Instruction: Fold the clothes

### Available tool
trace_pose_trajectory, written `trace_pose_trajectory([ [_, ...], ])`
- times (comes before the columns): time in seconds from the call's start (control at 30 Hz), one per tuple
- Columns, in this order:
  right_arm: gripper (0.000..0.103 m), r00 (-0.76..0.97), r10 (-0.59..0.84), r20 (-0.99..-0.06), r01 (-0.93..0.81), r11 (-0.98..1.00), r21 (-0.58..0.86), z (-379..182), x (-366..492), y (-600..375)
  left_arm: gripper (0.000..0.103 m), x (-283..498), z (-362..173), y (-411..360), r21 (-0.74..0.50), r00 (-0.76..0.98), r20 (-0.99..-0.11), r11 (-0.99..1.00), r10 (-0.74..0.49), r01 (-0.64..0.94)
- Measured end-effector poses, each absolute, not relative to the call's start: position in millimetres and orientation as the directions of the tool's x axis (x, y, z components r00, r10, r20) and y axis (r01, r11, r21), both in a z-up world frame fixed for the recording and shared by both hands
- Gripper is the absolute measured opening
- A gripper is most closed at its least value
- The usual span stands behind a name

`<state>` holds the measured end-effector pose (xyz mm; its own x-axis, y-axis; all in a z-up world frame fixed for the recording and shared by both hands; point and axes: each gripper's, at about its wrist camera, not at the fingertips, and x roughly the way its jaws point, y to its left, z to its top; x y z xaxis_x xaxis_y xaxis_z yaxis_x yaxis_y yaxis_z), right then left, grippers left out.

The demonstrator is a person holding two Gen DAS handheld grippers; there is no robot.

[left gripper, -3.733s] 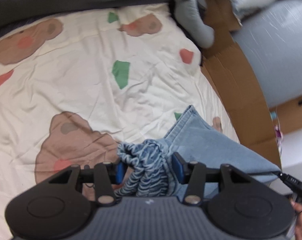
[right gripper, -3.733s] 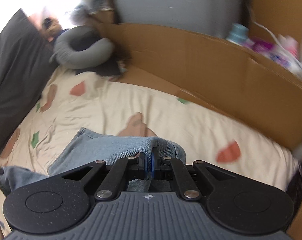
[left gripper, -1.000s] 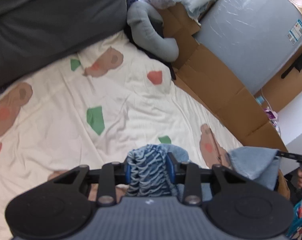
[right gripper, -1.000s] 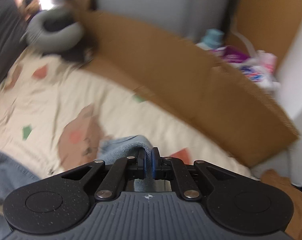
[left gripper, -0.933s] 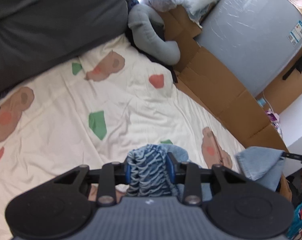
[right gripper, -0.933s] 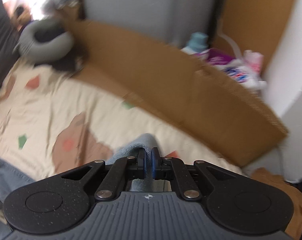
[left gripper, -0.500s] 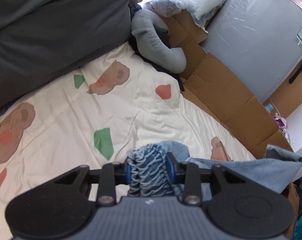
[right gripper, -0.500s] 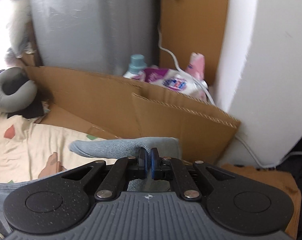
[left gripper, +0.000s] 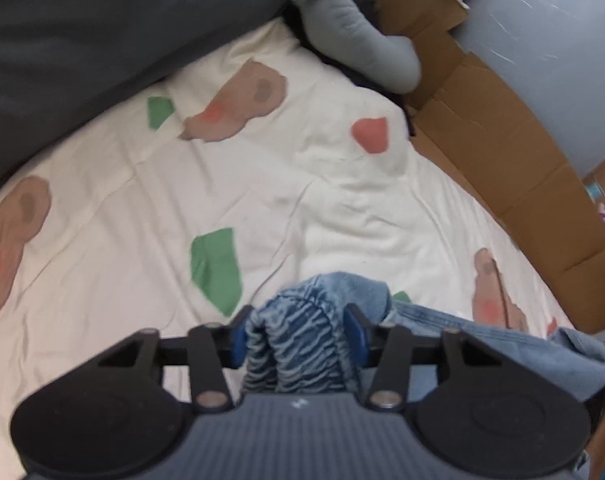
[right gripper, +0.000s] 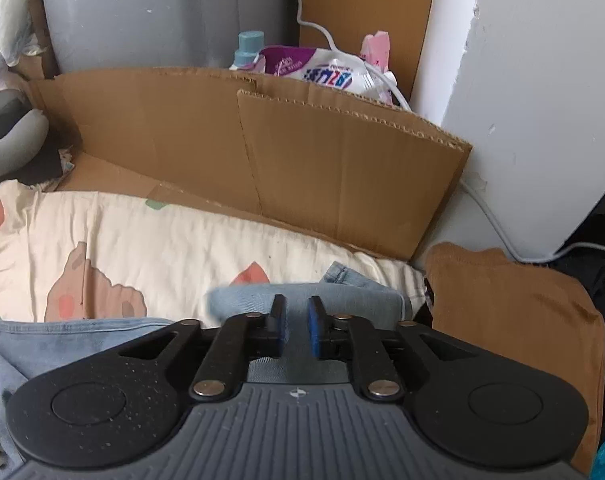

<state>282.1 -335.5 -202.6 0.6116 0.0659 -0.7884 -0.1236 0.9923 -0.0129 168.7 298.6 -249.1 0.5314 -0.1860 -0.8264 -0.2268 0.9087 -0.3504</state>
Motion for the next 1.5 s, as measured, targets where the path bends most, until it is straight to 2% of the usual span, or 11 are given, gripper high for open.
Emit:
trace_pose_trajectory([
  [0.03, 0.036, 0.609, 0.077, -0.789, -0.126, 0.992, -0.001, -202.1, 278.8, -335.9, 0.059, 163.9, -250.6, 300.4, -0.354, 0.538, -0.824, 0.904, -0.179, -0.241],
  [0.27, 0.039, 0.602, 0.142, -0.786, -0.149, 0.987, 0.064, -185.1, 257.3, -338.0, 0.061, 125.5, -248.4, 315.8, -0.366, 0.514, -0.839, 0.884, -0.179, -0.29],
  [0.43, 0.041, 0.591, 0.244, -0.769, -0.209, 0.967, 0.146, -154.8, 234.1, -332.9, 0.068, 83.3, -237.6, 316.9, -0.375, 0.515, -0.838, 0.876, -0.181, -0.304],
  [0.53, 0.049, 0.583, 0.3, -0.755, -0.254, 0.95, 0.181, -128.2, 222.4, -325.3, 0.068, 56.3, -230.7, 313.4, -0.379, 0.511, -0.839, 0.873, -0.184, -0.308],
  [0.63, 0.05, 0.574, 0.342, -0.744, -0.3, 0.933, 0.198, -99.6, 213.7, -316.3, 0.068, 31.3, -221.8, 308.3, -0.378, 0.51, -0.841, 0.87, -0.18, -0.316],
  [0.73, 0.059, 0.58, 0.372, -0.725, -0.349, 0.917, 0.191, -70.8, 209.2, -303.7, 0.069, 11.0, -211.3, 303.8, -0.387, 0.507, -0.84, 0.865, -0.19, -0.318],
  [1.07, 0.06, 0.543, 0.477, -0.691, -0.517, 0.838, 0.173, -26.4, 222.8, -232.1, 0.071, -32.0, -190.1, 295.1, -0.388, 0.52, -0.838, 0.852, -0.167, -0.351],
  [1.5, 0.06, 0.352, 0.544, -0.761, -0.74, 0.66, 0.13, -53.6, 238.8, -104.5, 0.07, -84.5, -217.6, 282.3, -0.412, 0.516, -0.841, 0.812, -0.164, -0.413],
])
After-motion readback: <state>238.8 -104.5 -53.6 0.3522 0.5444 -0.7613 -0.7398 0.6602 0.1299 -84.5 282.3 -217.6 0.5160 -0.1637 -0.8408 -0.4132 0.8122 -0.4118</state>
